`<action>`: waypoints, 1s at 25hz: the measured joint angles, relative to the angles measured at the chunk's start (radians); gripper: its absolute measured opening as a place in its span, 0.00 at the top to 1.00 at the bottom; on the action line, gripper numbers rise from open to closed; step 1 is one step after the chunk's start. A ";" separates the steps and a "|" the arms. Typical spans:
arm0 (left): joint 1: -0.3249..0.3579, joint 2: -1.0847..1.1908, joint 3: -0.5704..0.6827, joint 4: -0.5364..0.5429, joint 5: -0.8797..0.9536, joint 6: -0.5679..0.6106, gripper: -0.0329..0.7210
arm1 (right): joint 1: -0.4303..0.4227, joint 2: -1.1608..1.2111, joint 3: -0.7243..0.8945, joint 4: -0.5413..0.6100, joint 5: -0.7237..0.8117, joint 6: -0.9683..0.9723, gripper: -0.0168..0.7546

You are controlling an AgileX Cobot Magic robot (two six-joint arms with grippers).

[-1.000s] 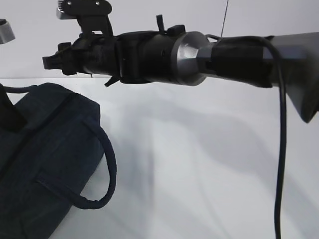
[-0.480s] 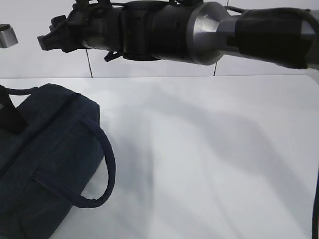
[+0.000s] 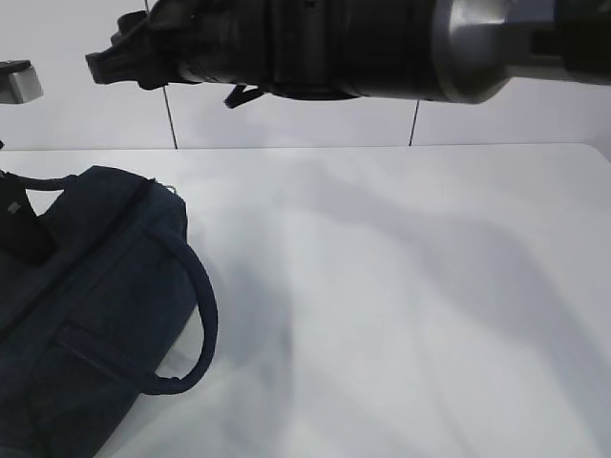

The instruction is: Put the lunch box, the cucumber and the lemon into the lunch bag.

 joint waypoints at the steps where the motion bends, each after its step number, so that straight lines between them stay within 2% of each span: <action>1: 0.000 0.000 0.000 0.000 0.000 -0.002 0.96 | 0.000 -0.017 0.023 0.002 -0.012 0.000 0.59; 17: 0.000 0.002 0.000 0.000 0.000 -0.055 0.95 | 0.000 -0.292 0.359 0.004 -0.037 -0.042 0.59; 25: 0.000 0.002 0.000 0.000 0.000 -0.112 0.94 | 0.000 -0.428 0.545 0.005 -0.037 0.248 0.59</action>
